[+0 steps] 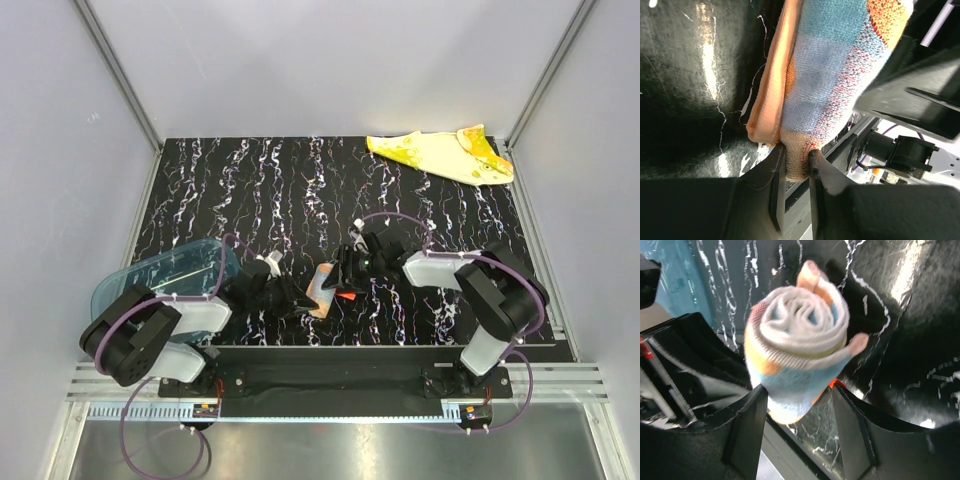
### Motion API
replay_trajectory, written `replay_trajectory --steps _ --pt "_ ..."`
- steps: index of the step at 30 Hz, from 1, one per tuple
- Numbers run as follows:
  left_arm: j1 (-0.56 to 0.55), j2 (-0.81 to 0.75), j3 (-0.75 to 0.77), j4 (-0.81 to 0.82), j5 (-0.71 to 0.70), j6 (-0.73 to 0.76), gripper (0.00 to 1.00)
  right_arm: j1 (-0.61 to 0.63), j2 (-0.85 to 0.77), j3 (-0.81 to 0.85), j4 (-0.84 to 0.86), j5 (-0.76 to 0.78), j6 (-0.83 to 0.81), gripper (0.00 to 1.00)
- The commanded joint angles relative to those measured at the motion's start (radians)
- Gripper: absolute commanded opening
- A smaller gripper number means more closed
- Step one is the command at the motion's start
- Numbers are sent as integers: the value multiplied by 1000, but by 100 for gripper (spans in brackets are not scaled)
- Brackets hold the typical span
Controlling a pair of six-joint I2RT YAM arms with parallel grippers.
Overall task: Roll the towels
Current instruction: Roll the towel
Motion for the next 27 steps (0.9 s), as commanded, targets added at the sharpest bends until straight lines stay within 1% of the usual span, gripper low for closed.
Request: replay_trajectory --steps 1,2,4,6,8,9,10,12,13,14,15,16,17,18,19,20,21,24,27 --pt "9 37 -20 -69 18 2 0 22 53 26 90 12 17 60" --pt "14 41 -20 -63 25 0 0 27 62 31 86 21 15 59" --pt "19 49 -26 -34 36 -17 0 39 90 43 70 48 11 55" --pt "22 56 -27 -12 50 -25 3 48 110 55 61 64 9 48" --pt "22 58 -20 -15 52 -22 11 62 137 66 26 99 2 41" --pt "22 47 -14 -30 42 -14 15 65 145 75 14 110 -6 40" --pt "22 35 6 -91 30 17 26 68 157 78 -12 131 -9 38" --pt "22 -32 32 -182 -22 53 40 72 165 83 -34 148 -23 37" --pt "20 -60 48 -298 -43 99 45 72 168 83 -51 160 -29 36" --pt "20 -92 89 -363 -98 124 52 72 170 83 -56 164 -34 36" --pt "19 -156 109 -415 -129 147 55 72 174 83 -62 165 -43 35" --pt "17 -187 129 -543 -157 188 57 72 179 84 -74 170 -48 34" --pt "16 -215 176 -601 -209 210 61 73 182 87 -79 168 -51 34" --pt "16 -267 196 -653 -237 227 63 73 188 90 -83 170 -58 33" --pt "16 -290 221 -743 -263 257 65 75 193 92 -88 165 -63 33" --pt "16 -328 253 -776 -315 270 66 75 197 92 -88 164 -67 33" --pt "14 -344 268 -822 -336 288 68 76 200 92 -86 155 -75 33" --pt "16 -353 305 -833 -378 331 70 81 200 86 -83 148 -90 33" --pt "16 -303 322 -786 -387 366 71 94 190 77 -76 127 -103 32"
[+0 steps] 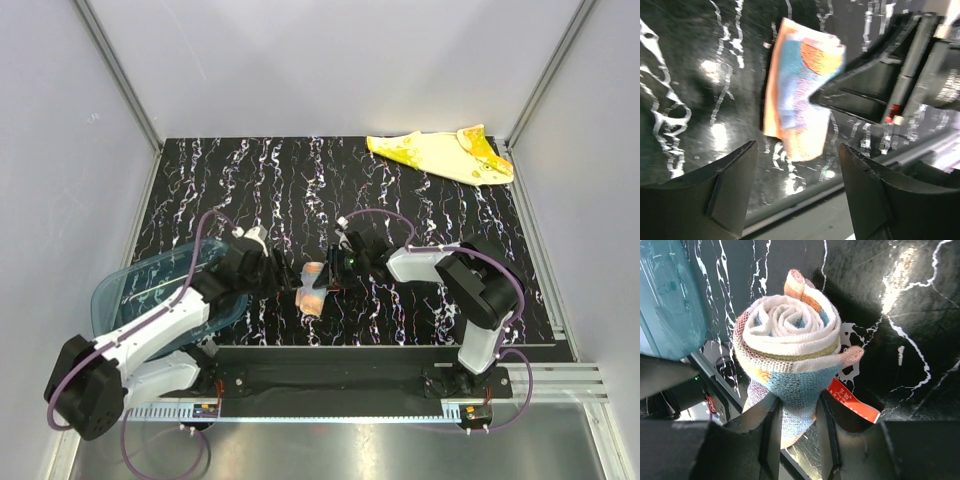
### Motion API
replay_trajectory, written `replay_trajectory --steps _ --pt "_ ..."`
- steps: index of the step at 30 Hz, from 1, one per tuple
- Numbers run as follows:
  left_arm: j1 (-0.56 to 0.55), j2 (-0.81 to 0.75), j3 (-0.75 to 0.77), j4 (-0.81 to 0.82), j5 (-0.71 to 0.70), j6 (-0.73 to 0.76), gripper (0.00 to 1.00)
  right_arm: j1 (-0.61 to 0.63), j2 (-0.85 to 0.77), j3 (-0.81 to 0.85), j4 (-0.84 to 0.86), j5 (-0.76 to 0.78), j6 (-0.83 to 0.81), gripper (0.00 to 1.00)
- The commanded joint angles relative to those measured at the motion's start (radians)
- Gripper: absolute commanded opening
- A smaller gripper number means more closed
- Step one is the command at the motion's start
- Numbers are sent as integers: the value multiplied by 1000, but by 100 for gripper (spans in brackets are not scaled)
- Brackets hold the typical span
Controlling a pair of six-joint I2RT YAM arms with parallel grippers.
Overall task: Roll the towels
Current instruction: Roll the towel, then place the rolled towel into the container
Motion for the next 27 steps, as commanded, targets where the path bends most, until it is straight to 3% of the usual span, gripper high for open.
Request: replay_trajectory --steps 1,12,19,22,24,27 --pt "-2 59 37 -33 -76 90 71 32 44 -32 -114 72 -79 32" --pt "-7 266 -17 294 8 96 70 41 12 -57 -113 37 -84 32" --pt "-8 322 -44 354 12 84 68 42 15 -63 -103 23 -82 32" --pt "-8 360 -55 369 4 76 60 42 11 -69 -91 9 -76 32" --pt "-7 394 -67 400 11 70 50 42 5 -72 -87 1 -72 32" --pt "-8 443 -87 466 45 59 46 42 -5 -74 -87 0 -67 32"
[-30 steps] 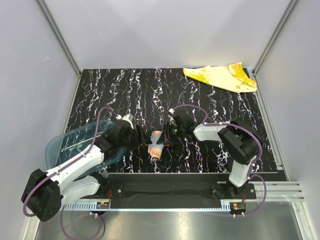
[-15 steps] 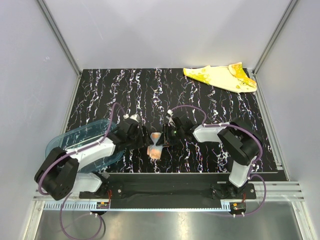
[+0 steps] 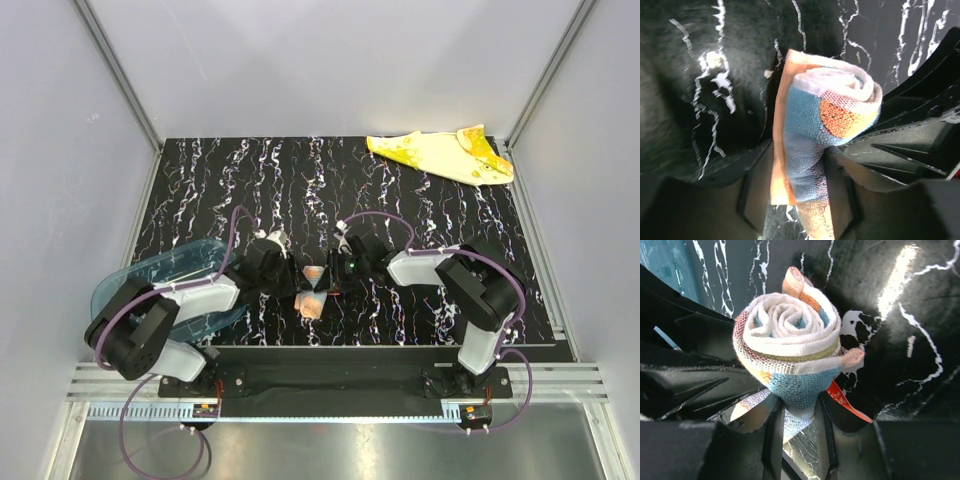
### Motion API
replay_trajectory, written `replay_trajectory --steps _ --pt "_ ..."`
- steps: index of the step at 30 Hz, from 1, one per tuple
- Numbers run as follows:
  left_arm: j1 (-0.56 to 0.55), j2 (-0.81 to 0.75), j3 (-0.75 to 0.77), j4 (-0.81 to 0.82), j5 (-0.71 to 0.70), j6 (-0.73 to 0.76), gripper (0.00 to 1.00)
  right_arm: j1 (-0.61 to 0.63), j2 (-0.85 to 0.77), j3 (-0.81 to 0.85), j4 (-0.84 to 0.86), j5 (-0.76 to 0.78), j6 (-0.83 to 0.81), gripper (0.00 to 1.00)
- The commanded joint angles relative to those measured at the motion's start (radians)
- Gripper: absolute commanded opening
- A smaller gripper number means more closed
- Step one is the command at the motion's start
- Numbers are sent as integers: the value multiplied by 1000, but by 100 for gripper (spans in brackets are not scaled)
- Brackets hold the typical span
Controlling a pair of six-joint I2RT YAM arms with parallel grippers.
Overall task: Roll the towels
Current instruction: Place the rolled towel into the container
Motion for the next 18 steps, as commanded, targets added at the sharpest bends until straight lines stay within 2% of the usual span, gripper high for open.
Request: replay_trajectory --steps 1,3,6,7,8,11,13,16,18 --pt "-2 73 -57 99 5 -5 43 24 4 -43 -117 14 -39 32" --pt "-2 93 -73 142 17 -16 39 24 -3 -44 -116 8 -36 32" --pt "-2 100 -97 192 36 -25 22 24 -9 -47 -111 -3 -29 32" --pt "-2 102 -105 203 50 -27 6 24 -12 -49 -111 -3 -29 32" --pt "-2 102 -103 208 53 -27 0 24 -13 -49 -111 -1 -29 32" --pt "-2 78 -106 217 70 -25 0 24 -41 -49 -129 7 -31 40" --pt "-2 41 -106 197 67 -25 0 22 -62 -40 -192 37 -40 54" --pt "-2 -25 -102 147 54 -25 0 22 -133 -12 -311 120 -66 69" --pt "-2 -62 -99 104 50 -25 0 18 -202 19 -419 198 -77 74"
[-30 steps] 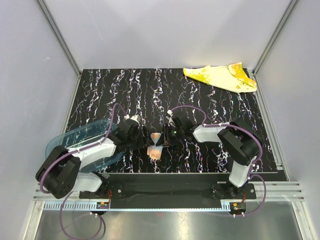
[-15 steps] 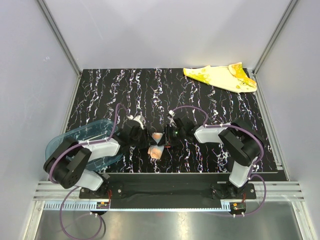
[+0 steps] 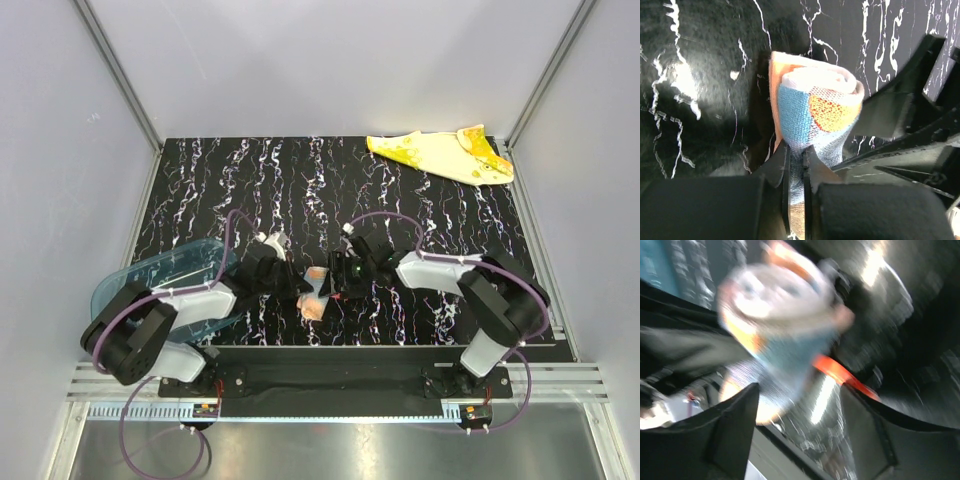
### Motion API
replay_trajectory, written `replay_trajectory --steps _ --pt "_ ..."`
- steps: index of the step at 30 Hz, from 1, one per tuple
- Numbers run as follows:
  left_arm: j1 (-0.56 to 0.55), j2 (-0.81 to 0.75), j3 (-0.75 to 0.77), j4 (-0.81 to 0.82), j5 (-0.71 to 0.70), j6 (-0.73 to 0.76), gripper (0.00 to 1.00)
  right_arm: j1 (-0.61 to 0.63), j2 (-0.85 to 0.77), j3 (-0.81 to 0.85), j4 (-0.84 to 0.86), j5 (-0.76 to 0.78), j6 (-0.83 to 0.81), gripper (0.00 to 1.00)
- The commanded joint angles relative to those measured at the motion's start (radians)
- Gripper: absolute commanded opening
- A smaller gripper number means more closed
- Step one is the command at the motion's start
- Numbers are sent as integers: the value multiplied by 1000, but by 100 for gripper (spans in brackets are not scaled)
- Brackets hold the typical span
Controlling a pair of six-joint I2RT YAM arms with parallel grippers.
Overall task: Roll the towels
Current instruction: Place the rolled towel into the container
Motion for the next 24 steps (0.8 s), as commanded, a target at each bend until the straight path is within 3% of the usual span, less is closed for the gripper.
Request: replay_trajectory --steps 1,5,10,17,24 --pt "-5 -93 -17 -108 -43 20 0 11 -109 57 -268 146 -52 76" --pt "-3 -195 1 -205 -53 15 0 -8 -262 106 -420 221 -75 84" --pt "-2 -355 73 -363 -96 10 0 -49 -367 141 -514 261 -95 87" --pt "30 -578 292 -790 -242 84 0 -68 -453 114 -549 257 -94 88" --pt "98 -703 556 -1226 -574 181 0 -68 -473 114 -555 215 -77 88"
